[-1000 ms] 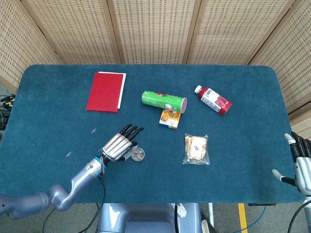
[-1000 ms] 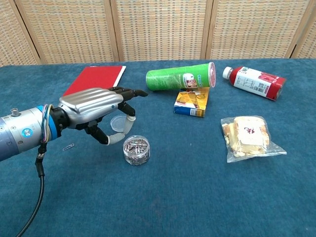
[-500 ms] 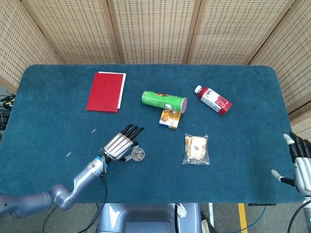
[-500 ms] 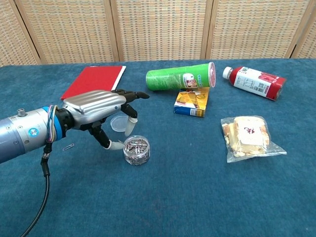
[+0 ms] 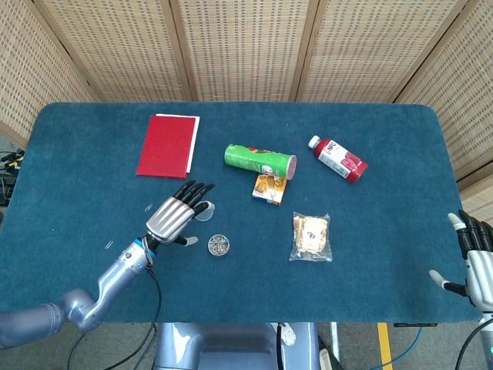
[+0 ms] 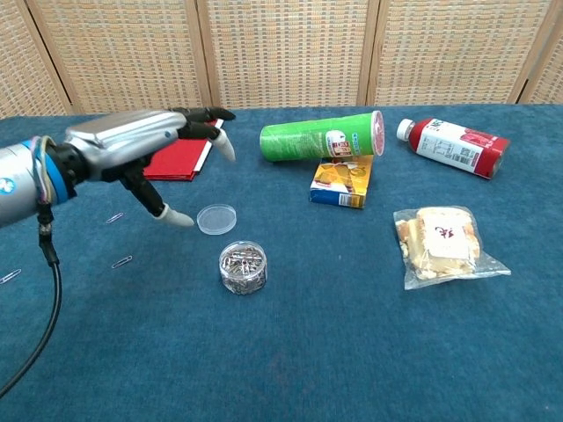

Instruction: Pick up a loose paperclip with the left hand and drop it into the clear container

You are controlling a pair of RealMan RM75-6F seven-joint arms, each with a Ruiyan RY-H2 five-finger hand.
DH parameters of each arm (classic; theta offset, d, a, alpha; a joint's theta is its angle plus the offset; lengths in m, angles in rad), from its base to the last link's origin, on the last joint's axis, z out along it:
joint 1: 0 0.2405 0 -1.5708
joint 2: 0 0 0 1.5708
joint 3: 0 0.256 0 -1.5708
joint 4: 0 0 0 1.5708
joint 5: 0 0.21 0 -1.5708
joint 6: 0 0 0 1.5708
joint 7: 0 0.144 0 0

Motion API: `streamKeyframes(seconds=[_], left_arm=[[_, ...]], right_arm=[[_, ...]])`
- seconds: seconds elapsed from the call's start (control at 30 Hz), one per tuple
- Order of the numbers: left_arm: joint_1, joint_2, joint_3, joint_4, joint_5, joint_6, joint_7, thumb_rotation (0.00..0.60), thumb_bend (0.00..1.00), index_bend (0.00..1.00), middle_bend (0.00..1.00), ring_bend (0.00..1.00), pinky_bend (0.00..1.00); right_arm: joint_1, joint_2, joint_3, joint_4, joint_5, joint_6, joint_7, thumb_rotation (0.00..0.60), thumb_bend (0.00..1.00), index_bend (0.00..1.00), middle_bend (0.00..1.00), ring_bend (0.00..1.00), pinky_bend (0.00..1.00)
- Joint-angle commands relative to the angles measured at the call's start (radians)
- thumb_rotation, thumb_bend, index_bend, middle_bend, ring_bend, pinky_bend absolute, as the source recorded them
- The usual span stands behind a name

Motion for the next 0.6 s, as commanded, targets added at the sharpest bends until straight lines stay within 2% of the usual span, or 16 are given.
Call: streamKeyframes(seconds=[0.03, 0.07, 0.17, 0.23, 0.3, 0.57, 0.6], left_arm=[[0.068, 0.100, -0.021, -0.076, -0.073, 0.060, 0.057, 0.600, 0.01, 0.05, 0.00, 0.00, 0.00], [0.085, 0.119, -0.027, -0.095, -0.105, 0.073, 0.087, 0.600, 0.00, 0.01, 0.00, 0.00, 0.00], [0.187, 0.210, -0.066, -0.243, -0.295, 0.179, 0.230, 0.600, 0.00, 0.00, 0.00, 0.00, 0.00], [0.257, 0.276, -0.060, -0.304, -0.334, 0.254, 0.234, 0.600, 0.00, 0.00, 0.00, 0.00, 0.00], [0.319, 0.331, -0.033, -0.331, -0.317, 0.310, 0.206, 0.600, 0.00, 0.00, 0.00, 0.00, 0.00], [0.459, 0.428, 0.059, -0.338, -0.225, 0.403, 0.078, 0.600, 0.00, 0.00, 0.00, 0.00, 0.00], [0.499, 0.448, 0.087, -0.344, -0.208, 0.427, 0.048, 0.600, 0.00, 0.00, 0.00, 0.00, 0.00]], right_arm=[[-0.001, 0.000, -0.001, -0.001, -0.004, 0.002, -0.001, 0.600, 0.00, 0.00, 0.00, 0.00, 0.00], [-0.001, 0.000, -0.002, -0.001, -0.005, 0.003, -0.001, 0.600, 0.00, 0.00, 0.00, 0.00, 0.00], [-0.002, -0.001, -0.005, -0.004, -0.012, 0.006, -0.006, 0.600, 0.00, 0.00, 0.00, 0.00, 0.00], [-0.003, -0.001, -0.006, -0.007, -0.018, 0.009, -0.006, 0.600, 0.00, 0.00, 0.00, 0.00, 0.00], [-0.004, 0.000, -0.007, -0.009, -0.022, 0.012, -0.005, 0.600, 0.00, 0.00, 0.00, 0.00, 0.00], [-0.004, 0.000, -0.008, -0.008, -0.023, 0.012, -0.005, 0.600, 0.00, 0.00, 0.00, 0.00, 0.00], [-0.003, 0.000, -0.010, -0.009, -0.026, 0.010, -0.011, 0.600, 0.00, 0.00, 0.00, 0.00, 0.00]])
